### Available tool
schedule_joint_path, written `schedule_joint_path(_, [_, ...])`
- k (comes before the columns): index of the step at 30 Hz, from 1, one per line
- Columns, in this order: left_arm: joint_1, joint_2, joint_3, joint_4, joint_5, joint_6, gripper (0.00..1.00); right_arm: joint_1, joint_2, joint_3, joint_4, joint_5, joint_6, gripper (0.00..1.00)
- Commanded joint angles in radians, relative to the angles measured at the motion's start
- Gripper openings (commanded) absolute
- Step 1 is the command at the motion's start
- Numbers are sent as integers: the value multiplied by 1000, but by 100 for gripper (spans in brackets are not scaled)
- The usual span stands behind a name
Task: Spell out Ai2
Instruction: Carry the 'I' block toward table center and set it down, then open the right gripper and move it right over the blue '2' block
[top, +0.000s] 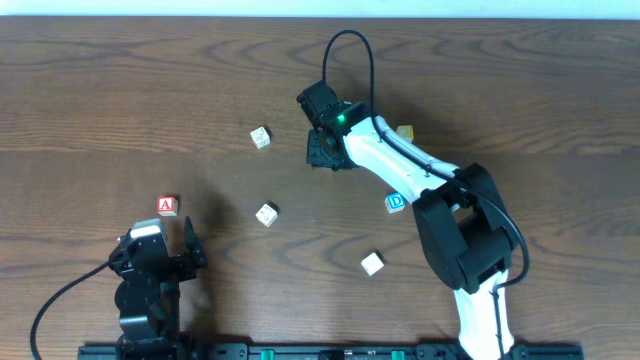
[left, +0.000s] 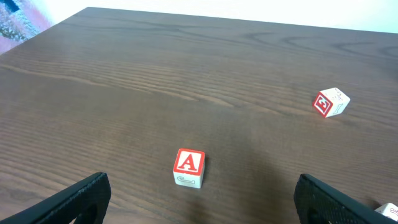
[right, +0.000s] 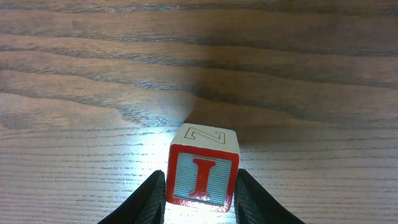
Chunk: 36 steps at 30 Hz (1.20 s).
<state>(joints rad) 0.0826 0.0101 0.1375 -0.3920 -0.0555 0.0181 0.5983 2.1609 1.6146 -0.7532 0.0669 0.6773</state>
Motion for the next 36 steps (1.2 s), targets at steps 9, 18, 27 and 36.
schedule_joint_path(9, [1, -6, -21, -4, -3, -14, 95, -8, 18, -2, 2, 3, -6, 37])
schedule_joint_path(18, [1, -6, -21, -4, -3, -14, 95, -8, 18, -2, -8, 3, -43, 36])
schedule_joint_path(27, [1, -6, -21, -4, -3, -14, 95, -8, 18, -2, -10, 3, -58, 38])
schedule_joint_path(36, [1, -6, -21, -4, -3, -14, 95, -10, 16, -1, 2, 3, -60, 80])
